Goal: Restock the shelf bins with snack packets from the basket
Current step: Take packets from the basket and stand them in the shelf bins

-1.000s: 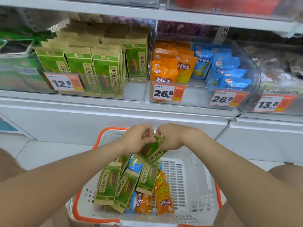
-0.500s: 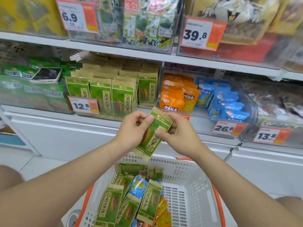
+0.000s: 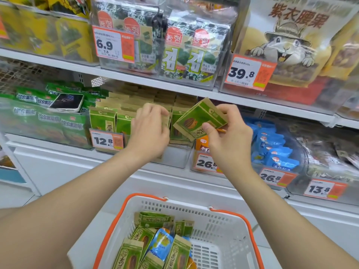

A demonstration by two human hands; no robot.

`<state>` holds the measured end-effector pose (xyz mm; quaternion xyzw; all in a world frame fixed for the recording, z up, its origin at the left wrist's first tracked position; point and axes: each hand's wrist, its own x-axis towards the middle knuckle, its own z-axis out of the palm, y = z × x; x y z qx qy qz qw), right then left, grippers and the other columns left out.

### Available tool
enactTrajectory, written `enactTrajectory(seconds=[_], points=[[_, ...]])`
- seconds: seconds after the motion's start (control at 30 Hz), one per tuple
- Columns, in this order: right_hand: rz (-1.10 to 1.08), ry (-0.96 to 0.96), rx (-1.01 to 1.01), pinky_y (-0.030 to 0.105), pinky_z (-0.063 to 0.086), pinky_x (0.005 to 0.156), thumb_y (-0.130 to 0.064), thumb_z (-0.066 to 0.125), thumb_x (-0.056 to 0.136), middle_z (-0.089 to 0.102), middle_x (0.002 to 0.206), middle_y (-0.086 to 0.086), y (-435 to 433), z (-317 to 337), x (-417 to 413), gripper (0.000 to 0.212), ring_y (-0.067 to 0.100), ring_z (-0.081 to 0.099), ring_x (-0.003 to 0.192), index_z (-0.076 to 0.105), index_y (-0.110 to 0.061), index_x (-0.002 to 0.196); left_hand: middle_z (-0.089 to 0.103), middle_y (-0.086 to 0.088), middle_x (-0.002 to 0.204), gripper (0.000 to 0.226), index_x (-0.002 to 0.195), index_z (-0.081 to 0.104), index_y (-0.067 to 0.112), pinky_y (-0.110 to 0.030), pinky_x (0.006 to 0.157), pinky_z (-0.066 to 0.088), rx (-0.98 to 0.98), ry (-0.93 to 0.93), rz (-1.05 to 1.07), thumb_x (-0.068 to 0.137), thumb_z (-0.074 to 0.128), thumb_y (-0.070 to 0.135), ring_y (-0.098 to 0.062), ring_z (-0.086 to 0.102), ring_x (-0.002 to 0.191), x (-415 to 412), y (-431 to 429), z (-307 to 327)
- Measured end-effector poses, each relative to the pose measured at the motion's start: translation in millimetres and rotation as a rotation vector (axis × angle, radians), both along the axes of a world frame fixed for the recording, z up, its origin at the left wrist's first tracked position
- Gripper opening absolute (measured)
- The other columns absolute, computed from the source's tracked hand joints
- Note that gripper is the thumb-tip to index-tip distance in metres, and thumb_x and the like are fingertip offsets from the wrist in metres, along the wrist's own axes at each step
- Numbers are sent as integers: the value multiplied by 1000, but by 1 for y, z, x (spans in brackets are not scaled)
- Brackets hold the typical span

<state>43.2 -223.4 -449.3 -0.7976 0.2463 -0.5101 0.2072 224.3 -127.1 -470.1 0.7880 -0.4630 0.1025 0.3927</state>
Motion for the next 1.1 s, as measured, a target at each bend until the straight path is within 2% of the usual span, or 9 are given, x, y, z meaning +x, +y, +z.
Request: enactTrajectory(seconds=[0.1, 0.17, 0.27, 0.37, 0.53, 0.7, 0.8, 0.97, 1.1], points=[[-14, 170, -32, 37, 54, 79, -14, 78, 89, 70, 94, -10, -9, 2, 22, 33, 13, 65, 82, 56, -23, 112, 44, -7, 143, 54, 139, 46, 13, -49, 119, 24, 192, -77, 22, 90, 65, 22, -31, 34, 141, 12, -4, 2], [-29, 327, -40, 39, 54, 76, -17, 76, 91, 69, 95, -6, -17, 3, 37, 36, 18, 64, 82, 52, -26, 116, 37, -11, 153, 63, 144, 41, 11, -57, 127, 9, 305, -138, 11, 89, 66, 29, -35, 22, 152, 20, -8, 3], [-85, 593, -117, 45, 54, 79, -21, 74, 91, 70, 99, 1, -27, 0, 60, 44, 29, 64, 90, 46, -28, 124, 30, -13, 162, 68, 147, 37, 9, -63, 127, -1, 413, -171, -39, 91, 65, 36, -33, 11, 159, 30, -14, 5], [-198, 780, -251, 47, 45, 88, -28, 74, 92, 70, 100, 6, -34, -6, 80, 45, 34, 59, 102, 47, -26, 128, 35, -11, 160, 68, 147, 39, 10, -68, 125, -1, 479, -207, -70, 91, 62, 43, -31, 18, 157, 39, -19, 6], [-336, 973, -241, 48, 36, 96, -31, 74, 90, 70, 112, 12, -47, -7, 103, 37, 38, 48, 123, 58, -21, 123, 42, -9, 155, 79, 149, 40, 11, -73, 123, 2, 545, -266, -110, 85, 61, 53, -30, 31, 150, 48, -29, 13], [-382, 1015, -216, 52, 32, 109, -33, 73, 92, 69, 120, 12, -62, -1, 118, 40, 38, 48, 129, 59, -24, 128, 53, -6, 145, 79, 145, 47, 15, -72, 121, 15, 559, -307, -105, 84, 58, 64, -28, 45, 140, 56, -33, 14], [-410, 992, -177, 52, 32, 108, -33, 73, 91, 68, 121, 13, -68, -3, 126, 42, 39, 49, 128, 58, -24, 130, 58, -5, 141, 78, 143, 49, 17, -70, 119, 21, 575, -313, -105, 84, 58, 66, -29, 49, 135, 61, -36, 14], [-424, 1070, -141, 53, 31, 107, -28, 71, 89, 67, 119, 14, -66, -8, 134, 33, 40, 40, 132, 61, -18, 118, 58, -6, 140, 80, 144, 47, 17, -70, 117, 24, 595, -319, -92, 82, 58, 66, -31, 49, 135, 60, -38, 13], [-439, 982, -151, 52, 34, 104, -37, 73, 86, 68, 118, 13, -64, -11, 129, 47, 41, 44, 129, 55, -17, 125, 54, -8, 144, 83, 146, 45, 16, -71, 119, 21, 587, -332, -56, 83, 57, 68, -32, 45, 138, 58, -38, 12]])
